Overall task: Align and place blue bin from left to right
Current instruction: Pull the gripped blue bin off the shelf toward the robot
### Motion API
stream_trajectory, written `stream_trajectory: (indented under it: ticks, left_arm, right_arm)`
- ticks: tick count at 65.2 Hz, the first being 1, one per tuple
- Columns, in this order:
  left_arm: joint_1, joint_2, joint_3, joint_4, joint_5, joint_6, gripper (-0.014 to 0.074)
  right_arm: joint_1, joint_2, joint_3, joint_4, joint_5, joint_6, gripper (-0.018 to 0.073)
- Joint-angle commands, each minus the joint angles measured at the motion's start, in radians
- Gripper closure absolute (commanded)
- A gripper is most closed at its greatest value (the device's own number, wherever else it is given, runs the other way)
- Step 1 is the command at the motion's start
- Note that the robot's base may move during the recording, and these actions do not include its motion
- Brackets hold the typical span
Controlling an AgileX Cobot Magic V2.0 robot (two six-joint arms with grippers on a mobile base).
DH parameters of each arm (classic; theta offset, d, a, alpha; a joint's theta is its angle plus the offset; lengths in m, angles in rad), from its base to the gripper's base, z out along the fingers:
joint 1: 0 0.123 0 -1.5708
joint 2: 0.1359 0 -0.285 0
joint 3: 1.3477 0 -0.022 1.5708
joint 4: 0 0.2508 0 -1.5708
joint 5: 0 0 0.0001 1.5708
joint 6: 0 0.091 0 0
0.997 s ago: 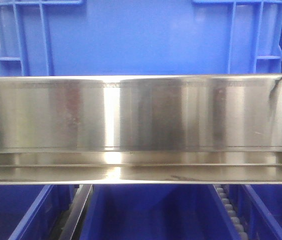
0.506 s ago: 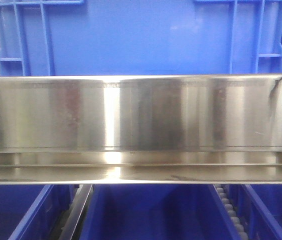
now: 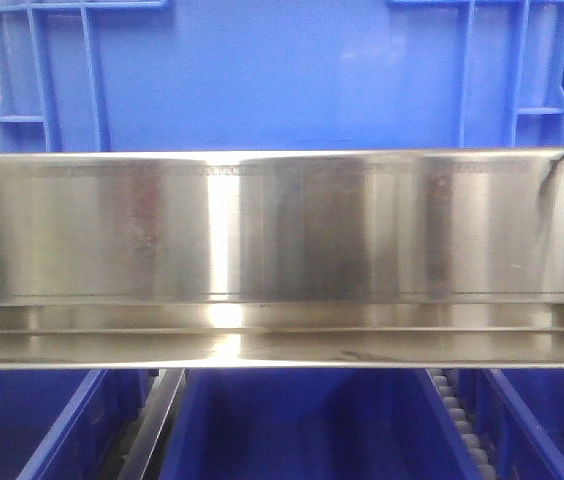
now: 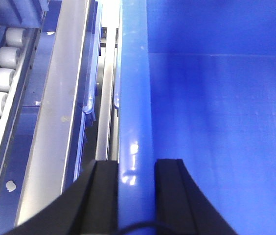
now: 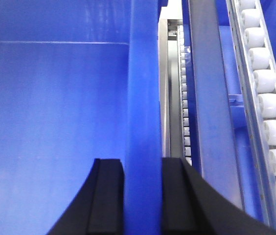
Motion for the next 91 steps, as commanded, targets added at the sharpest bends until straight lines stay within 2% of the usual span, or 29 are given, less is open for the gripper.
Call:
stream_trajectory:
  ticks: [1,5,14,30,50,56,61,67,72,76,85,91]
  left_arm:
    - [-0.006,-0.004,-0.005,-0.005,0.019,-0.005,0.0707]
    - [-0.008,-0.016,-0.005,-0.005,0.022,-0.007,0.0707]
    - [-0.023,-0.061,-0.005,0.005,0.022,-0.011,0.0707]
    - [-0.046,-0.152,-0.005,0.022,0.044,-0.013,0.0707]
    - [-0.046,-0.238,-0.005,0.022,0.104,-0.013,0.0707]
    - [-0.056,-0.266,-0.003,0.024,0.104,-0.013,0.0707]
    - [-0.073,-0.301,0.015,0.038,0.104,-0.049,0.0707]
    - [-0.125,-0.355,0.086,0.143,0.104,-0.12,0.0707]
    - [-0.17,-0.406,0.162,0.209,0.104,-0.177,0.0707]
    - [-0.208,-0.463,0.231,0.229,0.098,-0.219,0.0707]
    - [-0.261,-0.554,0.341,0.254,0.051,-0.278,0.0707]
    - [-0.3,-0.602,0.391,0.297,0.051,-0.305,0.0707]
  right_arm:
    - [0.001,-0.019,-0.006,-0.003,0.017,0.0,0.0629]
    - [0.006,-0.036,-0.006,-0.01,0.015,0.012,0.0629]
    - [0.039,-0.083,-0.02,-0.117,-0.006,0.071,0.0629]
    - [0.092,-0.144,-0.044,-0.121,0.029,0.078,0.0629]
    - [0.133,-0.219,-0.042,-0.125,0.069,0.14,0.0629]
    - [0.159,-0.235,-0.042,-0.167,0.069,0.14,0.0629]
    - [0.186,-0.251,-0.037,-0.206,0.069,0.149,0.0629]
    - [0.223,-0.292,0.012,-0.227,0.069,0.173,0.0629]
    - [0.263,-0.332,0.062,-0.293,0.069,0.225,0.0629]
    - [0.292,-0.371,0.118,-0.335,0.069,0.263,0.0629]
    - [0.348,-0.473,0.247,-0.354,0.037,0.329,0.0629]
    - [0.406,-0.536,0.351,-0.45,0.029,0.408,0.0629]
